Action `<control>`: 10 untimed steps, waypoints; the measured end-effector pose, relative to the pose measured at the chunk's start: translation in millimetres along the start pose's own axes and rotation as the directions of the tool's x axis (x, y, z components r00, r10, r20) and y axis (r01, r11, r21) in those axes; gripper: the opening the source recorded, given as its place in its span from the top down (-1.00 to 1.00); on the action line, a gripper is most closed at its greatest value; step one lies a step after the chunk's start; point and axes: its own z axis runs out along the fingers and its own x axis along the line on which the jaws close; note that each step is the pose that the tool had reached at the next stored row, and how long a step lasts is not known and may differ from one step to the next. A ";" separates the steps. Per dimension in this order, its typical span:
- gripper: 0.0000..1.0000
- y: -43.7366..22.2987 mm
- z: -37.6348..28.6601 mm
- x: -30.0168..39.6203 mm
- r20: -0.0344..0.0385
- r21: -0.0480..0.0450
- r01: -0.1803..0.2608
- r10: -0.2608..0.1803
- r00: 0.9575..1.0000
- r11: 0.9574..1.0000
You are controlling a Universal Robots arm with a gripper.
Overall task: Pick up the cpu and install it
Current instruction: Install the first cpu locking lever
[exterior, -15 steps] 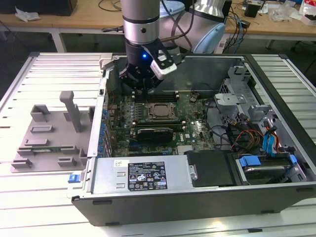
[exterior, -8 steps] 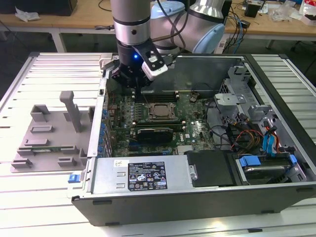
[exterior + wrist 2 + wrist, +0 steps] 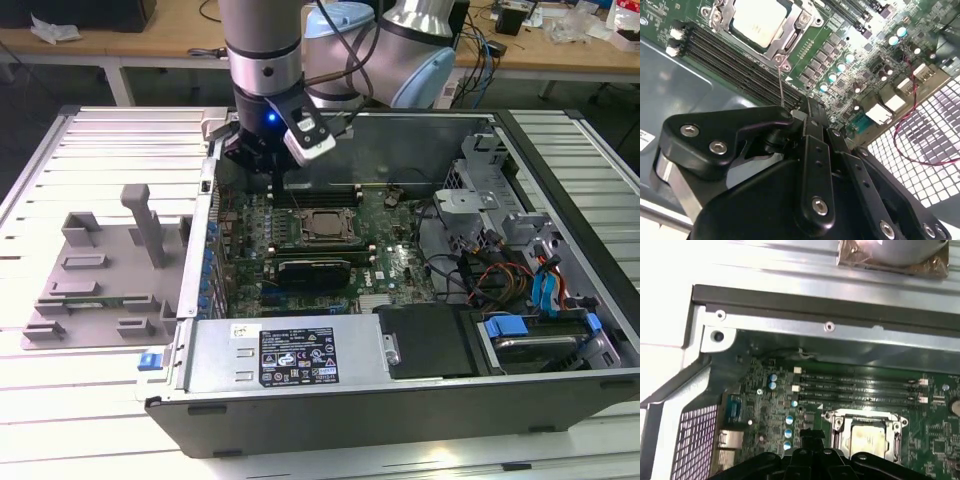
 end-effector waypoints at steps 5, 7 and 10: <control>0.79 -0.8 5.9 0.8 0.003 -0.032 -0.001 0.001 1.000 0.999; 0.79 -0.8 7.3 2.1 0.006 -0.063 -0.003 0.003 1.000 0.998; 0.79 -1.3 11.0 2.8 0.008 -0.094 -0.004 0.005 1.000 0.996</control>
